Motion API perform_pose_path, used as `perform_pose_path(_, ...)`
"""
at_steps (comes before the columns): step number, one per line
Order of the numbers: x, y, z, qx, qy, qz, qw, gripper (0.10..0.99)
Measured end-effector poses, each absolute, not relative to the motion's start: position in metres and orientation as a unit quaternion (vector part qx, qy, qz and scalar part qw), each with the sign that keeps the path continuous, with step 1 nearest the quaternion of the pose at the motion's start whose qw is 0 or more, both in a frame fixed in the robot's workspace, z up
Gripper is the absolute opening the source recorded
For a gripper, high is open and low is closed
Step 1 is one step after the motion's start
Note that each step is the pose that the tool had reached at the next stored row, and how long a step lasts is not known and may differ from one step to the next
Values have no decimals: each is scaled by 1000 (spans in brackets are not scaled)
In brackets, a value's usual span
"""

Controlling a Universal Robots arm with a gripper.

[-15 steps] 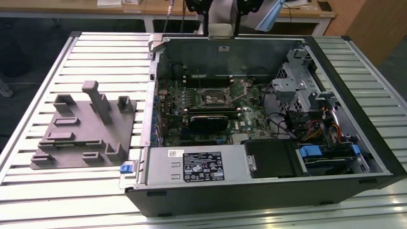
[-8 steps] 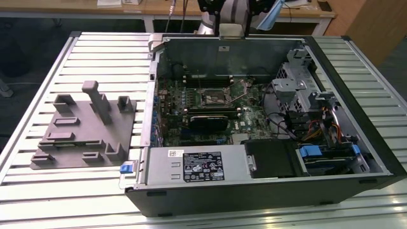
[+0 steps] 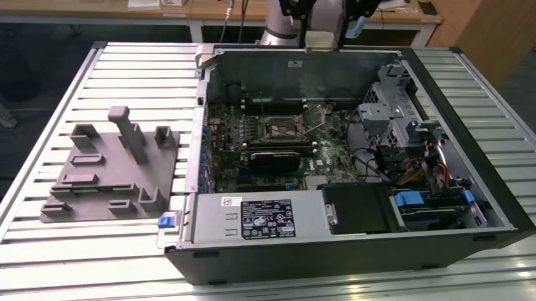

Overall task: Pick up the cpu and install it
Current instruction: 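Pick up the cpu and move it towards the insertion slot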

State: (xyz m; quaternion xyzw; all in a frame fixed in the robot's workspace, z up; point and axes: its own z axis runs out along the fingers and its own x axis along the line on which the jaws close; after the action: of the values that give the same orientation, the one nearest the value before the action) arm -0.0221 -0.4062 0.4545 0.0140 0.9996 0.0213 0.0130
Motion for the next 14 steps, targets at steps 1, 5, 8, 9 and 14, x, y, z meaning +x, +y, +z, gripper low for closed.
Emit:
perform_pose_path(1,-19,-406,455,14,1000,21,13,541)
perform_pose_path(5,-9,-406,455,14,1000,21,13,541)
perform_pose_path(8,0,-406,455,14,1000,21,13,541)
perform_pose_path(9,3,-406,454,14,1000,21,13,541)
perform_pose_path(14,6,-406,454,14,1000,21,13,541)
